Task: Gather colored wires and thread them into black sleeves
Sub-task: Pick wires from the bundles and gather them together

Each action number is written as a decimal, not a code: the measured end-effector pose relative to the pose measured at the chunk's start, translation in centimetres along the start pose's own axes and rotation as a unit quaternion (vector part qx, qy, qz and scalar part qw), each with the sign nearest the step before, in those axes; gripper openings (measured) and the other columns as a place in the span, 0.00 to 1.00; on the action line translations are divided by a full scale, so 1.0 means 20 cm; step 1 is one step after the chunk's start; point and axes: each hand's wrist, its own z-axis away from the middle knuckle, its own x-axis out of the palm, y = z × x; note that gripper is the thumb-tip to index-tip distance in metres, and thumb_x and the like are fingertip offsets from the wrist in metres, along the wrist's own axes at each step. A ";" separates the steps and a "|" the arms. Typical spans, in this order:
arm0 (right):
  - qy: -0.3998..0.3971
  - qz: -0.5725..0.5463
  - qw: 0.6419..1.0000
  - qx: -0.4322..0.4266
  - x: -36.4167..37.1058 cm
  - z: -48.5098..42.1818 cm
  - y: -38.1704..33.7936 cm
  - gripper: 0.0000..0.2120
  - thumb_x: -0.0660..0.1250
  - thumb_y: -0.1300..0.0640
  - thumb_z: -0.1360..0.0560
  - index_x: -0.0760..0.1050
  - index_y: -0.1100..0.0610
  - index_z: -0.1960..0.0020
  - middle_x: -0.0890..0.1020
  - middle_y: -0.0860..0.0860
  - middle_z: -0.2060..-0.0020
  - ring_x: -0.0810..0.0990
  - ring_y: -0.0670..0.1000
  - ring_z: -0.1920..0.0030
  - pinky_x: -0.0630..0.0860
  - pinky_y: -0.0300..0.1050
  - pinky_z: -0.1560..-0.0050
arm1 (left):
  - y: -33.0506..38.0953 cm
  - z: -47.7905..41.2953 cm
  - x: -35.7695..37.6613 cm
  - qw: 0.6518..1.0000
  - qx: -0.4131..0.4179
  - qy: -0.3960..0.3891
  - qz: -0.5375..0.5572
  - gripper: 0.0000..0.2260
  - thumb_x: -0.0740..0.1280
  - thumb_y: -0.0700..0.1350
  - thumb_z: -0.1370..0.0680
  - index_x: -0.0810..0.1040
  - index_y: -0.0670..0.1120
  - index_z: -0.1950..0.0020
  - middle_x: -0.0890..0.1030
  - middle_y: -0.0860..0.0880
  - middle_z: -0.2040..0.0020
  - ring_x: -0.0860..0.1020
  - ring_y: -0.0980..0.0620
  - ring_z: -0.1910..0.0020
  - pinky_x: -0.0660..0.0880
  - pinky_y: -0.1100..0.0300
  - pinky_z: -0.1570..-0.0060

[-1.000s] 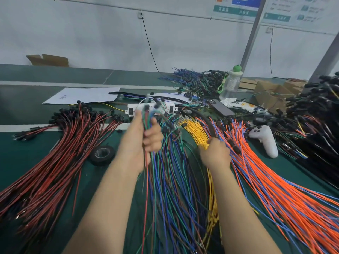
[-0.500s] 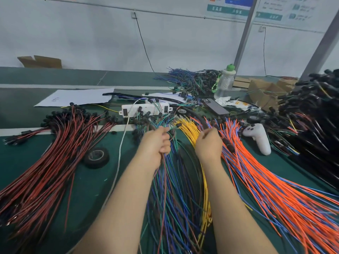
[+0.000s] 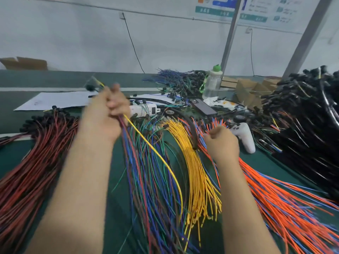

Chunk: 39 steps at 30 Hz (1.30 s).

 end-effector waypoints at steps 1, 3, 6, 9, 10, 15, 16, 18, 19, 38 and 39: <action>-0.012 0.059 0.998 0.035 0.01 -0.02 0.05 0.11 0.66 0.50 0.24 0.77 0.56 0.48 0.79 0.59 0.44 0.76 0.61 0.42 0.72 0.50 0.45 | 0.09 0.01 -0.01 0.998 -0.020 -0.060 -0.013 0.08 0.64 0.54 0.24 0.68 0.54 0.59 0.66 0.57 0.66 0.66 0.63 0.70 0.70 0.62 0.64; -0.045 0.131 0.988 0.072 0.06 -0.03 0.11 0.18 0.67 0.47 0.24 0.74 0.57 0.40 0.73 0.60 0.37 0.70 0.63 0.36 0.68 0.53 0.39 | 0.17 0.04 -0.02 0.987 -0.070 -0.128 0.064 0.07 0.67 0.47 0.24 0.71 0.45 0.55 0.70 0.50 0.63 0.70 0.58 0.67 0.68 0.56 0.59; -0.008 0.174 0.983 0.058 0.16 -0.01 0.14 0.17 0.65 0.50 0.23 0.73 0.56 0.37 0.69 0.59 0.35 0.66 0.62 0.35 0.64 0.54 0.37 | 0.18 0.08 0.13 0.974 -0.098 -0.107 0.173 0.03 0.62 0.27 0.27 0.73 0.31 0.55 0.71 0.39 0.70 0.69 0.46 0.78 0.65 0.61 0.83; 0.023 0.170 0.983 0.062 0.18 -0.04 0.14 0.13 0.63 0.53 0.22 0.76 0.55 0.39 0.71 0.58 0.37 0.67 0.62 0.36 0.64 0.53 0.37 | 0.00 0.11 0.24 0.992 -0.102 -0.002 0.076 0.03 0.59 0.34 0.26 0.71 0.40 0.57 0.72 0.49 0.72 0.64 0.59 0.82 0.62 0.66 0.87; 0.032 0.156 0.985 0.065 0.18 -0.05 0.15 0.13 0.62 0.53 0.21 0.77 0.55 0.40 0.72 0.58 0.38 0.68 0.62 0.36 0.64 0.53 0.38 | -0.06 0.11 0.24 0.994 -0.106 0.023 0.035 0.06 0.56 0.36 0.23 0.70 0.41 0.57 0.72 0.51 0.72 0.63 0.60 0.83 0.63 0.66 0.86; 0.149 -0.031 0.988 0.013 0.13 -0.05 0.08 0.09 0.62 0.55 0.21 0.76 0.59 0.47 0.79 0.58 0.48 0.74 0.61 0.43 0.67 0.51 0.46 | -0.33 0.11 0.17 0.977 -0.151 0.089 -0.122 0.10 0.55 0.40 0.18 0.71 0.40 0.56 0.76 0.48 0.69 0.67 0.60 0.80 0.61 0.72 0.85; 0.157 -0.096 0.983 -0.013 0.12 -0.04 0.04 0.07 0.62 0.57 0.21 0.75 0.60 0.49 0.81 0.58 0.52 0.76 0.61 0.47 0.67 0.49 0.49 | -0.38 0.10 0.17 0.974 -0.159 0.094 -0.134 0.10 0.55 0.39 0.18 0.71 0.40 0.56 0.78 0.46 0.69 0.70 0.59 0.79 0.66 0.71 0.83; 0.129 -0.185 0.972 -0.065 0.09 0.00 -0.05 0.05 0.63 0.60 0.22 0.75 0.61 0.51 0.81 0.56 0.58 0.79 0.59 0.54 0.67 0.46 0.55 | -0.46 0.08 0.17 0.971 -0.164 0.102 -0.143 0.11 0.54 0.39 0.17 0.73 0.39 0.55 0.81 0.43 0.63 0.77 0.54 0.71 0.77 0.63 0.71; 0.097 -0.195 0.971 -0.094 0.08 0.02 -0.10 0.04 0.63 0.60 0.22 0.75 0.61 0.52 0.81 0.54 0.59 0.79 0.58 0.55 0.68 0.45 0.56 | -0.50 0.08 0.18 0.969 -0.164 0.107 -0.151 0.11 0.55 0.40 0.17 0.73 0.39 0.54 0.81 0.43 0.60 0.78 0.52 0.67 0.79 0.61 0.66; -0.272 -0.007 0.951 -0.143 0.24 0.14 -0.27 0.16 0.55 0.53 0.17 0.75 0.64 0.46 0.82 0.59 0.55 0.79 0.60 0.48 0.71 0.46 0.51 | -0.36 0.10 0.02 0.975 -0.038 0.097 -0.194 0.13 0.51 0.42 0.16 0.68 0.44 0.59 0.63 0.54 0.77 0.57 0.61 0.82 0.54 0.70 0.83; -0.266 -0.044 0.951 -0.152 0.25 0.16 -0.30 0.15 0.55 0.55 0.17 0.76 0.63 0.49 0.82 0.56 0.61 0.80 0.59 0.53 0.72 0.46 0.53 | -0.35 0.11 0.02 0.968 -0.028 0.111 -0.224 0.13 0.51 0.42 0.16 0.69 0.44 0.59 0.65 0.54 0.76 0.59 0.60 0.82 0.56 0.69 0.82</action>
